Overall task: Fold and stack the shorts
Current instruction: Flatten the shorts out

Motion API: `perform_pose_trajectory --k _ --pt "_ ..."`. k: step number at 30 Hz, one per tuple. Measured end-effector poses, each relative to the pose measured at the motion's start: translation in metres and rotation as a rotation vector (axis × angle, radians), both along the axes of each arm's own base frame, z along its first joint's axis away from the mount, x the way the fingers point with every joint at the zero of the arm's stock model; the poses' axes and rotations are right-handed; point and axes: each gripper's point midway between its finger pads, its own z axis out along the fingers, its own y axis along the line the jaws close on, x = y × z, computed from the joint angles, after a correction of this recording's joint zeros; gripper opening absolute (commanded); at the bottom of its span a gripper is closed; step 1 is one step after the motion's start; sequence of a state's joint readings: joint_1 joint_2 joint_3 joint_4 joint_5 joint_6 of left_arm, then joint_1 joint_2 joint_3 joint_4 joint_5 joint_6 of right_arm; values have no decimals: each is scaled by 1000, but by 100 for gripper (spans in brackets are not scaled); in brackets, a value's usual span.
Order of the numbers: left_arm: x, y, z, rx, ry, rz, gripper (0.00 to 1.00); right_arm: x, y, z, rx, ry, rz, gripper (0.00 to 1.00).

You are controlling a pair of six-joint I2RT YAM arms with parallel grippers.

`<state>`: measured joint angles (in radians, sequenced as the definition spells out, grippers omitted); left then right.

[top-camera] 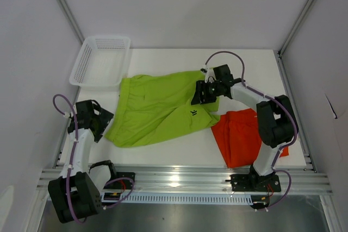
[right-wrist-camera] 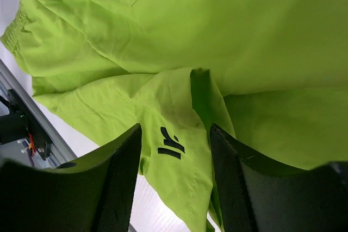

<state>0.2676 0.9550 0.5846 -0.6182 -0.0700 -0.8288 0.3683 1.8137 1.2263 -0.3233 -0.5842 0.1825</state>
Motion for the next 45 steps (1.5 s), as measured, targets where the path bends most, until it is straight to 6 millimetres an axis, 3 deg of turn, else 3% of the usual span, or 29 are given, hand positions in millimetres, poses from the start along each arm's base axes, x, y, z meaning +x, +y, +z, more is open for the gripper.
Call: perform_pose_trajectory --k 2,5,8,9,12,17,19,21,22,27,31,36,40,45 --pt "0 0 0 -1 -1 -1 98 0 0 -1 -10 -4 -2 59" --pt "0 -1 0 -2 -2 -4 98 0 1 -3 -14 -9 -2 50" --pt "0 -1 1 -1 -7 -6 98 0 1 -5 -14 -12 2 28" --pt "0 -1 2 -1 -8 -6 98 -1 1 -6 -14 -9 3 15" --pt "0 -1 2 0 -10 -6 99 -6 1 -13 -10 3 5 4" --pt "0 -3 3 1 -12 -10 98 -20 -1 -25 0 41 21 5" --pt "-1 -3 3 0 -9 -10 99 -24 -1 -26 5 47 26 10" --pt "-2 -3 2 -1 -5 -10 98 -26 0 -24 14 48 30 31" --pt "-2 -3 2 -1 -4 -10 98 -28 0 -21 22 44 36 36" --pt "-3 -3 2 -2 0 -10 98 -30 6 -10 63 27 63 45" --pt "-3 -4 2 -1 0 -11 98 -32 8 -8 80 30 75 46" --pt "-3 -4 2 -1 0 -11 98 -32 11 -6 106 23 89 37" --pt "-3 -4 2 -1 0 -11 99 -36 11 -9 123 30 91 36" --pt "-3 -4 2 -1 0 -13 98 -38 13 -9 147 37 97 45"
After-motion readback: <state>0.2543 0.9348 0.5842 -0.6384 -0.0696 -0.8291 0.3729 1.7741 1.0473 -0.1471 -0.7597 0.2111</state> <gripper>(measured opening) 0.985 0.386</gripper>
